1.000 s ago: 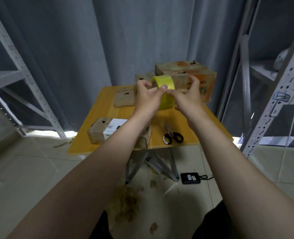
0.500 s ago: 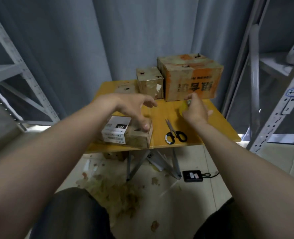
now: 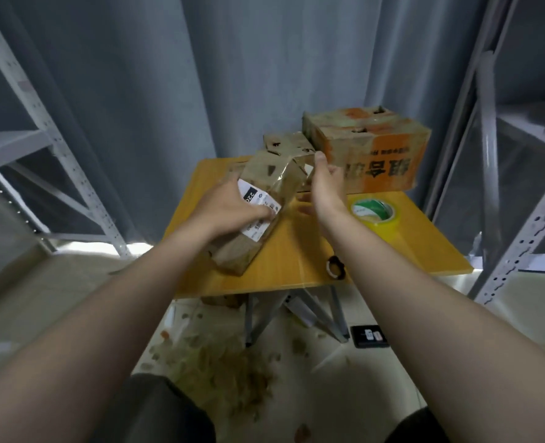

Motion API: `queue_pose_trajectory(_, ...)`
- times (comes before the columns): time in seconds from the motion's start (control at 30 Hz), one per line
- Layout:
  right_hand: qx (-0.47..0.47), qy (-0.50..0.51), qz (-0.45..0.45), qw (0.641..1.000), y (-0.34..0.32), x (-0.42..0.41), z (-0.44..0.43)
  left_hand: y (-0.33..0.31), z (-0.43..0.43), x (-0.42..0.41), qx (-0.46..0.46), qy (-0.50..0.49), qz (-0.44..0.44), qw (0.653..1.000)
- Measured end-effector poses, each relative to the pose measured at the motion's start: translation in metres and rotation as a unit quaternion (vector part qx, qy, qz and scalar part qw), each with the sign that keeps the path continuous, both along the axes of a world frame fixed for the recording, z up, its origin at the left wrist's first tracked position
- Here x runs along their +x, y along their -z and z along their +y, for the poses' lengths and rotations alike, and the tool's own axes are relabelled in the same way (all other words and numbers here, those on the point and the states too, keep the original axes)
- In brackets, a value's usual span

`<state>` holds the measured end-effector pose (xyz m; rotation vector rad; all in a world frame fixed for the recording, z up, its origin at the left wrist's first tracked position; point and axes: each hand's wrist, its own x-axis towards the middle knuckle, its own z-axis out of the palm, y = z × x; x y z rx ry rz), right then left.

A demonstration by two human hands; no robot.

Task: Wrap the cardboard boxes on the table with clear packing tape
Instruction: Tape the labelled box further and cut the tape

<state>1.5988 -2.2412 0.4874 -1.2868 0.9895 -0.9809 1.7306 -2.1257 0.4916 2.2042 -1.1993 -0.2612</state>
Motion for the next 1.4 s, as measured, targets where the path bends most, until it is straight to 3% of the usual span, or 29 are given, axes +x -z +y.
queue_pose_trajectory(0.07,0.023,0.009,-0.04,0.999,-0.003,0.014,0.002,0.007,-0.01,-0.012,-0.026,-0.022,-0.005,0.999)
queue_pose_trajectory(0.27,0.047,0.07,-0.027,0.996,0.012,0.029,-0.018,0.028,-0.032,-0.036,-0.03,-0.068,-0.061,0.995)
queue_pose_trajectory(0.53,0.004,0.175,-0.031,0.984,0.053,0.035,-0.055,0.038,-0.047,-0.04,-0.009,-0.06,-0.147,0.987)
queue_pose_trajectory(0.7,-0.032,0.206,-0.05,0.977,0.045,0.039,-0.065,0.035,-0.046,-0.028,-0.035,-0.057,-0.111,0.992)
queue_pose_trajectory(0.83,-0.035,0.186,-0.064,0.98,0.05,0.046,-0.065,0.028,-0.038,-0.015,-0.014,-0.041,-0.069,0.997)
queue_pose_trajectory(0.93,-0.033,0.14,-0.08,0.986,0.049,0.045,-0.054,0.02,-0.026,0.001,-0.043,0.004,0.051,0.998)
queue_pose_trajectory(1.0,0.012,0.072,-0.118,0.99,0.041,0.045,-0.047,0.015,-0.019,0.01,-0.064,0.029,0.159,0.985)
queue_pose_trajectory(1.13,0.076,-0.086,-0.144,0.983,0.026,0.04,-0.034,0.012,-0.01,0.017,-0.084,0.067,0.21,0.972)
queue_pose_trajectory(1.27,0.102,-0.102,-0.137,0.98,0.016,0.042,-0.021,0.013,-0.007,0.018,-0.096,0.103,0.198,0.97)
queue_pose_trajectory(1.4,0.039,-0.04,-0.11,0.992,0.005,0.04,-0.022,0.006,-0.014,0.004,-0.174,0.075,0.073,0.979)
